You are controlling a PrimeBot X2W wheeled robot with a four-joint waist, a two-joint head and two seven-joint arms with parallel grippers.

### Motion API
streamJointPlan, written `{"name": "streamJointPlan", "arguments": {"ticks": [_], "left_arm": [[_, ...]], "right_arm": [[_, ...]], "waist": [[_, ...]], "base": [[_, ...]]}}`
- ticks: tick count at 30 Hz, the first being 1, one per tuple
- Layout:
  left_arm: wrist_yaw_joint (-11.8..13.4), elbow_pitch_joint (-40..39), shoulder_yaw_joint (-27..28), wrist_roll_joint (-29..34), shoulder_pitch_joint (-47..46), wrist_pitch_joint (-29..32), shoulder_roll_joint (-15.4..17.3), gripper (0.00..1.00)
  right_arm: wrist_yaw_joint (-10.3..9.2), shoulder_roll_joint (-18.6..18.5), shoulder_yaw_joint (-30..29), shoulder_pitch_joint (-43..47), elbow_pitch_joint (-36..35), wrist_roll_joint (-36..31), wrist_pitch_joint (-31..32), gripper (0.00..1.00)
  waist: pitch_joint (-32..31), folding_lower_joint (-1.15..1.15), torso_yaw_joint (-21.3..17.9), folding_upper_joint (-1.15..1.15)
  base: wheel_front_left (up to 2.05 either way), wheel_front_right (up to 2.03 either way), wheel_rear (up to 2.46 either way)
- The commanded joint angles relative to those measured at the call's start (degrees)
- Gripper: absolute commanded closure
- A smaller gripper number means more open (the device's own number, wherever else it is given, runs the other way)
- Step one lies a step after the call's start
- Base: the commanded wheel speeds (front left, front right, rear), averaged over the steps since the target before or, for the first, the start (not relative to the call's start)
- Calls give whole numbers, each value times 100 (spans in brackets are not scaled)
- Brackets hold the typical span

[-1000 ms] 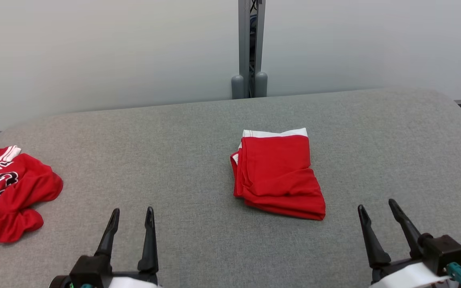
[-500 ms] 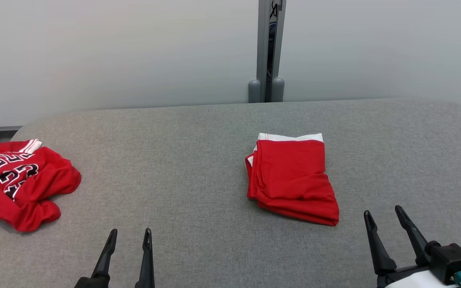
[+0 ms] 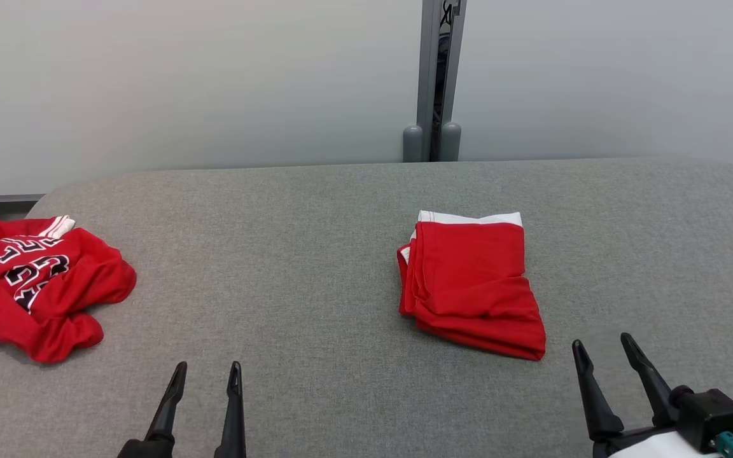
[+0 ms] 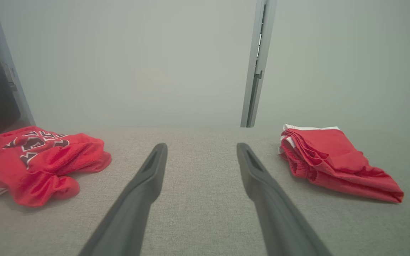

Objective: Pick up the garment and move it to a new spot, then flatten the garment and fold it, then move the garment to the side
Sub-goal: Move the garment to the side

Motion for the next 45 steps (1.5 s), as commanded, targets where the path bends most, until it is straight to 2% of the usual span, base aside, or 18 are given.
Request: {"name": "streamJointPlan", "arguments": {"ticks": [1,4,10,13,18,23,30,41,42,43,44,45], "left_arm": [[-37,11,38,48,13,-23,10,0],[-74,0,23,66,-27,-23,-1,0],[-150,-50,-94,127,-207,-23,-13,0],[-198,-62,-178,157,-313,-23,-13,0],[-277,-95,-259,230,-562,-23,-17,0],[-217,-112,-373,138,-802,-23,-19,0],[-182,-73,-565,92,-1089,-23,-18,0],[-146,-51,-692,58,-1386,-23,-17,0],[-142,-45,-704,52,-1410,-23,-16,0],[-137,-38,-718,47,-1435,-23,-18,0],[-130,-34,-724,44,-1450,-23,-18,0],[-121,-27,-726,40,-1455,-23,-19,0]], "right_arm": [[4,-5,45,-69,70,112,-3,0],[4,34,93,-219,256,478,-3,0],[4,102,115,-903,935,2426,-2,0],[4,-107,315,-1348,1361,3211,15,0],[4,-500,700,-2197,2162,4133,350,0],[4,-690,1080,-2980,2920,4630,854,0],[4,-810,1488,-3717,3729,4932,962,0],[4,-743,2194,-4192,4206,5328,1291,0],[4,-715,2267,-4186,4232,5374,1320,5],[4,-690,2349,-4177,4226,5398,1328,33],[5,-671,2419,-4174,4209,5411,1305,56],[5,-669,2504,-4166,4174,5425,1277,100]], "waist": [[1,0,1,0],[35,0,3,0],[208,0,67,0],[347,0,151,0],[741,0,290,0],[1114,0,365,0],[1513,0,504,0],[1921,0,686,0],[1933,0,696,0],[1945,0,706,0],[1951,0,715,0],[1953,0,719,0]], "base": [[0,0,0],[0,0,0],[0,0,0],[0,0,0],[0,0,0],[0,0,0],[0,0,0],[0,0,0],[0,0,0],[0,0,0],[0,0,0],[0,0,0]]}}
